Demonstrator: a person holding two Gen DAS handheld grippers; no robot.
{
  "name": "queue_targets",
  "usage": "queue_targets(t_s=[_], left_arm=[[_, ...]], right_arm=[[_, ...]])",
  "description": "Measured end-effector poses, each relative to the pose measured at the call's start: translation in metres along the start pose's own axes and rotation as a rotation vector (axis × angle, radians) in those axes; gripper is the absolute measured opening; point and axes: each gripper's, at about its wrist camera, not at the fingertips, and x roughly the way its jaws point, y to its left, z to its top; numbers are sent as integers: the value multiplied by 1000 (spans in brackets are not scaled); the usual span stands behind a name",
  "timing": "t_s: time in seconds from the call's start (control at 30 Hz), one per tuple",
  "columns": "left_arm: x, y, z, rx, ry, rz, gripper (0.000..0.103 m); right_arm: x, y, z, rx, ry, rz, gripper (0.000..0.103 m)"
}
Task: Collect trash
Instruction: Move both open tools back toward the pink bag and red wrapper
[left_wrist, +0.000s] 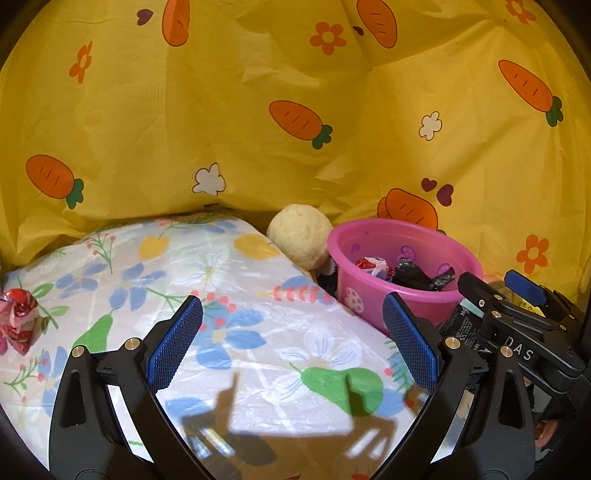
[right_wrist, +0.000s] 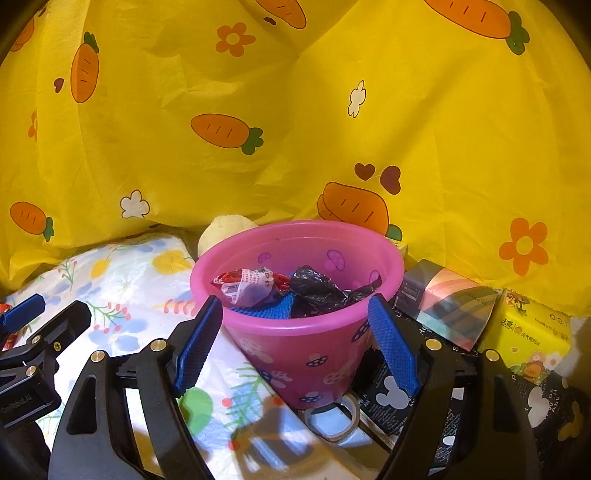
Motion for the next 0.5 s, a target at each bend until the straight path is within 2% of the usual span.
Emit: queue_targets(t_s=[0.5], left_arm=[[-46, 36, -25, -28, -14, 82, 96]], right_arm=[[-32, 40, -22, -46, 10, 67, 79]])
